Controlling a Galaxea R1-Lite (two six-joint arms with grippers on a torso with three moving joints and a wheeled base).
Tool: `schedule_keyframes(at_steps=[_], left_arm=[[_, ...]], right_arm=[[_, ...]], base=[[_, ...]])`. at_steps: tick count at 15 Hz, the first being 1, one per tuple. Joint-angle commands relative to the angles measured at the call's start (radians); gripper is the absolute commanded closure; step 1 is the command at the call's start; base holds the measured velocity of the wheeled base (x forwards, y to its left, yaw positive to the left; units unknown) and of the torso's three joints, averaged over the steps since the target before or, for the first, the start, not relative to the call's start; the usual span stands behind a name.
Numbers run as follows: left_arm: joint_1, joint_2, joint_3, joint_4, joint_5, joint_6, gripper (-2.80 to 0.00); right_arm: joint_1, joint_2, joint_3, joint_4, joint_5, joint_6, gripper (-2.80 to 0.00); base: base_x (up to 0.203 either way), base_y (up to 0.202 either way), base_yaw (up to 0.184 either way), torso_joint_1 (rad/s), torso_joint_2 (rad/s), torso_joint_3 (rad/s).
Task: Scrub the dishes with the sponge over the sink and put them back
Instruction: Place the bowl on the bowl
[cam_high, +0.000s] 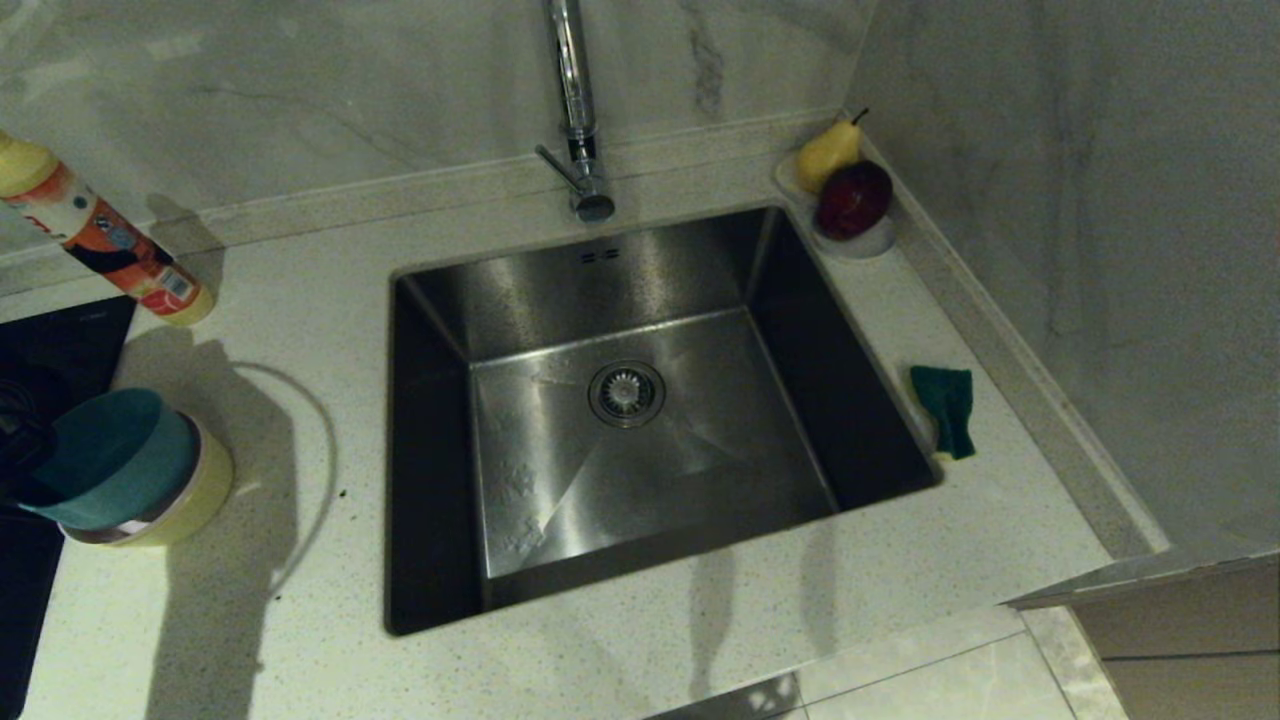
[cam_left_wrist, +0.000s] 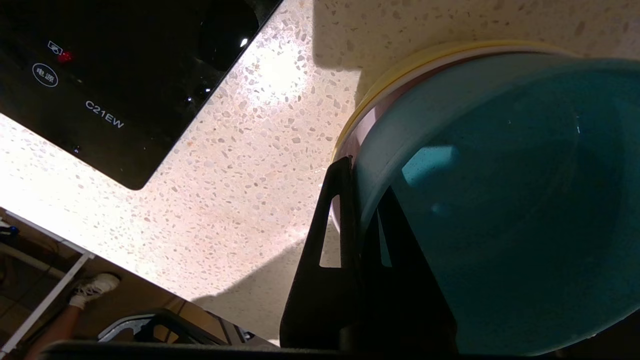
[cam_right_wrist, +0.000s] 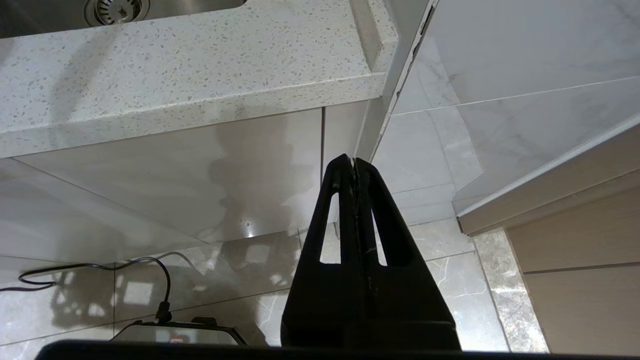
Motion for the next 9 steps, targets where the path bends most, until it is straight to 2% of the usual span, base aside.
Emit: schedule_keyframes(at_steps=[1, 9], left_arm=[[0.000, 0.005, 0.009, 0.006, -0.005, -0.004, 0.00], [-0.001, -0.009, -0.007, 0.004, -0.021, -0.021, 0.00]], right_arm=[[0.000, -0.002, 0.000, -0.001, 0.001, 0.000, 0.00], [0.000, -0.002, 0.000, 0.000, 0.001, 0.000, 0.00]], base=[[0.000, 0.000, 0.000, 0.000, 0.00, 0.000], [0.000, 0.000, 0.000, 0.000, 0.00, 0.000]])
